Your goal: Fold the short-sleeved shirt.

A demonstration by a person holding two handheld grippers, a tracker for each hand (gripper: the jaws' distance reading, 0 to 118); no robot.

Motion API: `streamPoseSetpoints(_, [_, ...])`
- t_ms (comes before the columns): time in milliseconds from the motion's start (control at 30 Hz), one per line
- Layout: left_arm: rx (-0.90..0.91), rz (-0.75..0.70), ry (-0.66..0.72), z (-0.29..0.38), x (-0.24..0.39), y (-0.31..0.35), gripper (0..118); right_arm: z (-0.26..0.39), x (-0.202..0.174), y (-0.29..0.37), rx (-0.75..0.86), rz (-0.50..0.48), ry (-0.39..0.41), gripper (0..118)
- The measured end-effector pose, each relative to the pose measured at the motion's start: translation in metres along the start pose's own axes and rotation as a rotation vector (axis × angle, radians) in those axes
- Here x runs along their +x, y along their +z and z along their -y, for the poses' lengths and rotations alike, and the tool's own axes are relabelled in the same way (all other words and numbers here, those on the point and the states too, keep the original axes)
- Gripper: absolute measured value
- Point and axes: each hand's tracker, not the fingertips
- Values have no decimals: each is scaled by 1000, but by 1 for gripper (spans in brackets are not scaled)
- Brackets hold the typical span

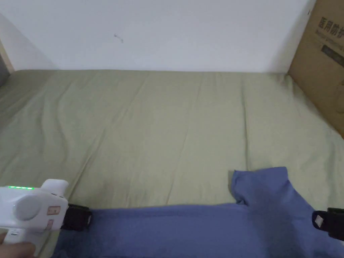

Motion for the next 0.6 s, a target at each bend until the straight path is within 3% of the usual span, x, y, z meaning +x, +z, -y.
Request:
streamPoseSetpoints(100, [85, 35, -15, -1, 10, 42, 0, -24, 15, -23, -5, 12, -11, 0])
streamPoseSetpoints(167, [111, 86, 20, 0, 13, 57, 0, -40, 19, -41, -29, 78, 30, 0])
streamPoseSetpoints(200, [110, 93, 27, 0, 13, 65, 0, -49, 23, -54, -43, 80, 23, 20])
streamPoseSetpoints(267, [133, 106, 38, -2, 17, 80, 0, -67, 35, -80, -103, 60, -36, 96])
streamPoseSetpoints(300, [137, 104, 39, -2, 17, 85, 0, -74, 38, -94, -141, 72, -51, 118])
streamPoseSetpoints(400, [159, 101, 29, -2, 19, 99, 0, -89, 47, -129, -156, 76, -54, 117])
streamPoseSetpoints(467, [159, 95, 21, 0, 21, 104, 0, -96, 53, -151, -204, 174, -45, 117])
streamPoseSetpoints(533, [152, 92, 17, 0, 15, 98, 0, -98, 52, -164, -229, 172, -48, 116])
streamPoseSetpoints(600, [140, 89, 9, 1, 15, 96, 0, -97, 51, -173, -282, 147, -37, 104])
